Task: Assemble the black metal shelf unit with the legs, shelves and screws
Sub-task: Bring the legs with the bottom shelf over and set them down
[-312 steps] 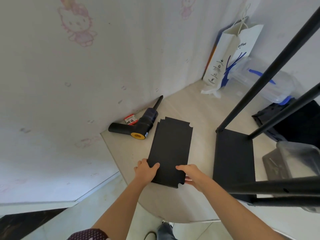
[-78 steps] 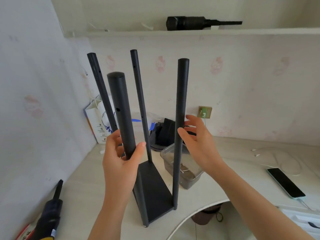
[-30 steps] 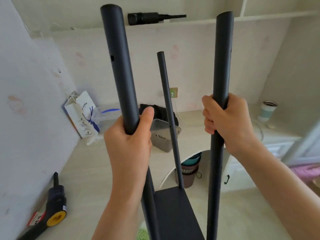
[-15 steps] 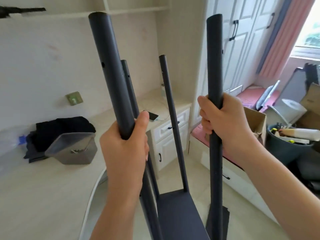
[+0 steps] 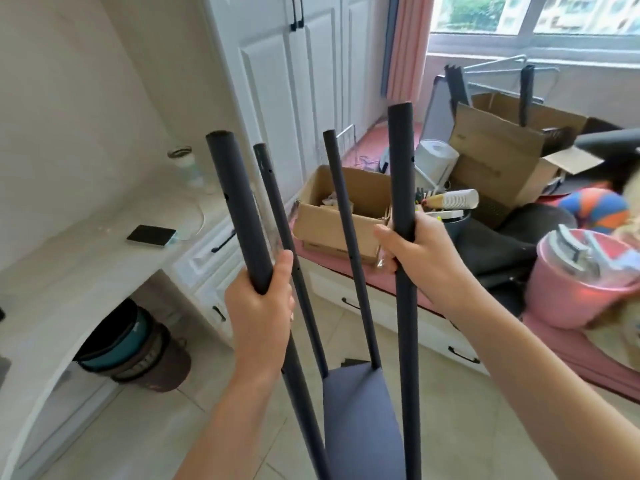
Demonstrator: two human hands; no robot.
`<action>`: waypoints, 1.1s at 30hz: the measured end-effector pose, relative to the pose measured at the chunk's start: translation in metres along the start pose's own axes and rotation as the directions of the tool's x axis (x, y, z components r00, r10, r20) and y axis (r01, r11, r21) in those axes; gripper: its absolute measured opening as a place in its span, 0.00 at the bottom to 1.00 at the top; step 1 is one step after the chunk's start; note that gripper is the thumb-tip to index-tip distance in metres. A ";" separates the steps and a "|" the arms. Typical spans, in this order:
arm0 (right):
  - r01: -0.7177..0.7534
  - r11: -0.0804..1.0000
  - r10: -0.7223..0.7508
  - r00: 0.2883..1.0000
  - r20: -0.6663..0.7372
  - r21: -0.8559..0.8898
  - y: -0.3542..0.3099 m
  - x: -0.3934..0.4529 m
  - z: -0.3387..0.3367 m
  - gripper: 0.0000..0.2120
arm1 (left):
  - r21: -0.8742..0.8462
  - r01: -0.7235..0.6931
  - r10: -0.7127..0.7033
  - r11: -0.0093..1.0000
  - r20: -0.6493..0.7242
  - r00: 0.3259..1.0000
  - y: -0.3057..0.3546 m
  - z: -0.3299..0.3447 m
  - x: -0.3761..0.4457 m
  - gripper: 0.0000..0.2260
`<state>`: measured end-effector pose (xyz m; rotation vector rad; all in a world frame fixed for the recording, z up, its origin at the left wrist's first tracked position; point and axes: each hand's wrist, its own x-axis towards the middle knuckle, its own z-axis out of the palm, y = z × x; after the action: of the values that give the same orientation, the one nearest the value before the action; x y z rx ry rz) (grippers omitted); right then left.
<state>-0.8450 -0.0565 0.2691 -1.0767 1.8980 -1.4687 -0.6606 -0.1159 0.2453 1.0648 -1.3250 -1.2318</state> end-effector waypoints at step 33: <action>-0.793 0.609 0.743 0.578 -0.338 -0.018 0.372 0.020 -0.130 0.05 | 0.717 0.126 -0.644 0.686 0.516 0.565 -0.317 0.252 0.011 0.01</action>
<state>-1.0617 0.0369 -0.0470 0.0336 2.2932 -0.9692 -0.9200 -0.1268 -0.0661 1.4626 -2.3458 -1.7695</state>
